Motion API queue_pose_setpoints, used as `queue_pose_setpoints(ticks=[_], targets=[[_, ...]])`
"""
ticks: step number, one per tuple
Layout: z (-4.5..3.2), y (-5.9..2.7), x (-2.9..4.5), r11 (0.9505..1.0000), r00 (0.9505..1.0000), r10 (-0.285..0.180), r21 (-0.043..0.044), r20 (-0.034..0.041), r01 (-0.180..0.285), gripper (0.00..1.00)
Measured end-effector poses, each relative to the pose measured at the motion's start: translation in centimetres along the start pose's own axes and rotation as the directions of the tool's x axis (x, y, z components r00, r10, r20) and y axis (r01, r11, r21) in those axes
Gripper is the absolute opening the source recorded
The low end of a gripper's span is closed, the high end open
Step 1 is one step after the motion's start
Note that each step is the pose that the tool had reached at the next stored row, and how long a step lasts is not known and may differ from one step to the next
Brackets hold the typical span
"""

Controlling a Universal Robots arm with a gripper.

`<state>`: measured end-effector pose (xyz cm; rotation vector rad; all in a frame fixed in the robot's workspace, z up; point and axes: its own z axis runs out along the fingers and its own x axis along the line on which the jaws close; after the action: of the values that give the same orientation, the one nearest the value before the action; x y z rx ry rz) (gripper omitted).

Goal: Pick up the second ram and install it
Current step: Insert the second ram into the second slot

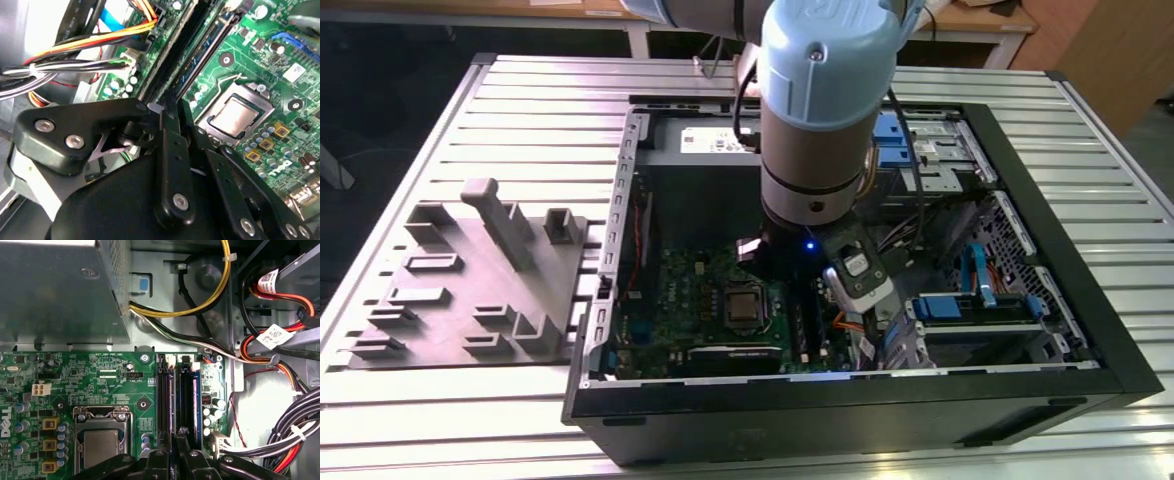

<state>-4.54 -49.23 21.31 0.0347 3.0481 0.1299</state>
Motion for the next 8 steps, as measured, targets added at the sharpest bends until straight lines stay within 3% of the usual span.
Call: queue_pose_setpoints(ticks=[4,8], targets=[[-0.15,0.01,-0.02,1.0,1.0,0.0,0.0002,-0.0001,0.0,0.18],[-1.45,0.13,-0.13,1.0,1.0,0.0,0.0,0.0001,0.0,0.18]])
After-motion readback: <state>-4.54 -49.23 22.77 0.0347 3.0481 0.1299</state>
